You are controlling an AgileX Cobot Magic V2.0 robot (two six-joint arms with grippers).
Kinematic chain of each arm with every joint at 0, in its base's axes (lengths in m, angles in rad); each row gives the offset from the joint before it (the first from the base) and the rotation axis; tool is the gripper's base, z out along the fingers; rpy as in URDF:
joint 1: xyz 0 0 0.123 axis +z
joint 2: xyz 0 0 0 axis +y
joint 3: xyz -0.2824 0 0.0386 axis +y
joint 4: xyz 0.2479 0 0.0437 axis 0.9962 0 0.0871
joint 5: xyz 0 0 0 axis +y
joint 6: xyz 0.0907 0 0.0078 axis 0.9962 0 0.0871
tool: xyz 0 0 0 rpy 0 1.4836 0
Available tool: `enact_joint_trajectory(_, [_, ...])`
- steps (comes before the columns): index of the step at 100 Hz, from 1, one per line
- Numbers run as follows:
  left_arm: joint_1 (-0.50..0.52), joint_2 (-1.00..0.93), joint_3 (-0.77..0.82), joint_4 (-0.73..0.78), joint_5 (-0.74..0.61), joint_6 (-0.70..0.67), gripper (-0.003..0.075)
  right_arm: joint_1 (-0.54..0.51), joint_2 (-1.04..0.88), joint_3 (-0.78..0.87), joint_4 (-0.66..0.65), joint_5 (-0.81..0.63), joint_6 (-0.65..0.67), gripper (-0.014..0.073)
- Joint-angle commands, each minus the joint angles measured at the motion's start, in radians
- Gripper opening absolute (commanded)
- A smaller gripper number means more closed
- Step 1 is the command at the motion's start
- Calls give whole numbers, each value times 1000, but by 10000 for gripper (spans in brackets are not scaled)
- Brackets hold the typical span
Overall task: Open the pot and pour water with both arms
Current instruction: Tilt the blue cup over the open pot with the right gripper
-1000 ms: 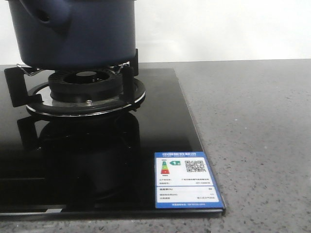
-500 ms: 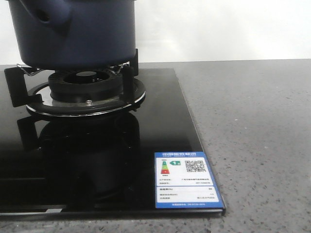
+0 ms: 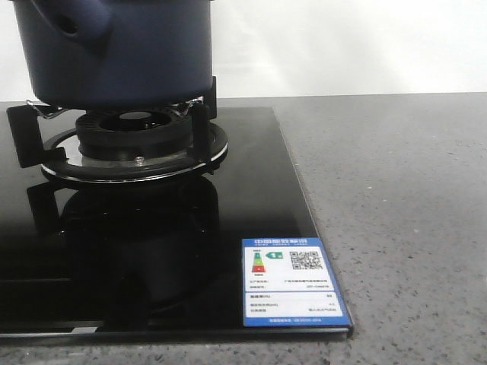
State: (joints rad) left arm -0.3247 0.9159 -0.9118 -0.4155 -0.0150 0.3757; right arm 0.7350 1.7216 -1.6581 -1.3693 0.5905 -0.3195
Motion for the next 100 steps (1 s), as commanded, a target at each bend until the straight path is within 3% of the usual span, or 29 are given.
enact_joint_trajectory(1, [2, -14, -36, 3, -112, 0, 403, 4, -47, -40, -76, -22, -8, 367])
enact_joint_trajectory(100, [2, -14, -36, 10, -130, 0, 403, 4, -49, -40, -107, -75, 50, 367])
